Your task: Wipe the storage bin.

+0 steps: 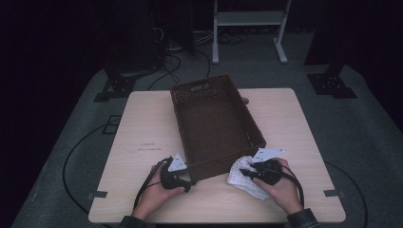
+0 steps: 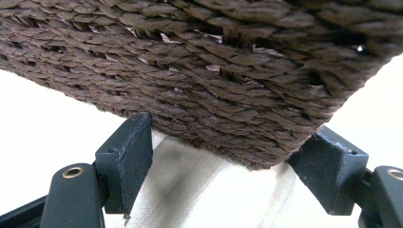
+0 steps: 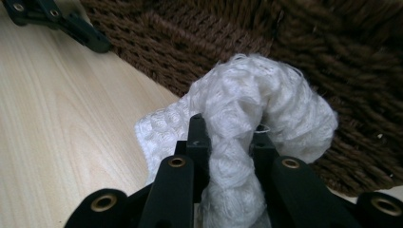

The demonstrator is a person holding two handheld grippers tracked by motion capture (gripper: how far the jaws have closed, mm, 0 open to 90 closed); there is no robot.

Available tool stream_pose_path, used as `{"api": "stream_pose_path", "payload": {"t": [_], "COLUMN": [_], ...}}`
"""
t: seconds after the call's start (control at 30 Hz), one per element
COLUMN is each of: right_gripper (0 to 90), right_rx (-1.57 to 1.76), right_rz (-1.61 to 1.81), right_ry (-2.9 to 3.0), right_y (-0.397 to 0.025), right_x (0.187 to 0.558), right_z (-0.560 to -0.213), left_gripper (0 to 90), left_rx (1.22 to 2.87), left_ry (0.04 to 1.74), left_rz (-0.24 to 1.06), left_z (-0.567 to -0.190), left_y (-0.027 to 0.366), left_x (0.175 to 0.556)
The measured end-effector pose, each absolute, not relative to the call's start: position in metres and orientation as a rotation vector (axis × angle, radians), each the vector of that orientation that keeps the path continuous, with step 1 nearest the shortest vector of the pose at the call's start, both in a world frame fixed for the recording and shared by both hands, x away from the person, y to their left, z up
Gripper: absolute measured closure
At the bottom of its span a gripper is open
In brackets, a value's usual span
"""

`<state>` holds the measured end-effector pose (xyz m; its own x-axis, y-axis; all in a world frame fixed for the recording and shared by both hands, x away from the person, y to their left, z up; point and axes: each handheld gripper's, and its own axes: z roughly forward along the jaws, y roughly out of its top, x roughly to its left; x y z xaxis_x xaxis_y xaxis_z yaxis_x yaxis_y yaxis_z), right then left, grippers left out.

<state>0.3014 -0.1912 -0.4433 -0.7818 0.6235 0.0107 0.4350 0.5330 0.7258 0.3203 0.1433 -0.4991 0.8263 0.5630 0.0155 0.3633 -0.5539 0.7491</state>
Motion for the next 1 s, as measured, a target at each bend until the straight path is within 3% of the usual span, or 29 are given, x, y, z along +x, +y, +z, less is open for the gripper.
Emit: {"api": "stream_pose_path", "payload": {"t": [1.0], "right_gripper": [76.4], "right_rx": [0.777], "right_rz": [1.282], "right_ry": [2.388], "right_y": [-0.193], "right_x": [0.284], "right_z": [-0.397], "left_gripper": [24.3], "left_rx": [2.22], "left_ry": [0.674], "left_rz": [0.323], "left_z": [-0.499], "left_y": [0.144], "left_x": [0.32]}}
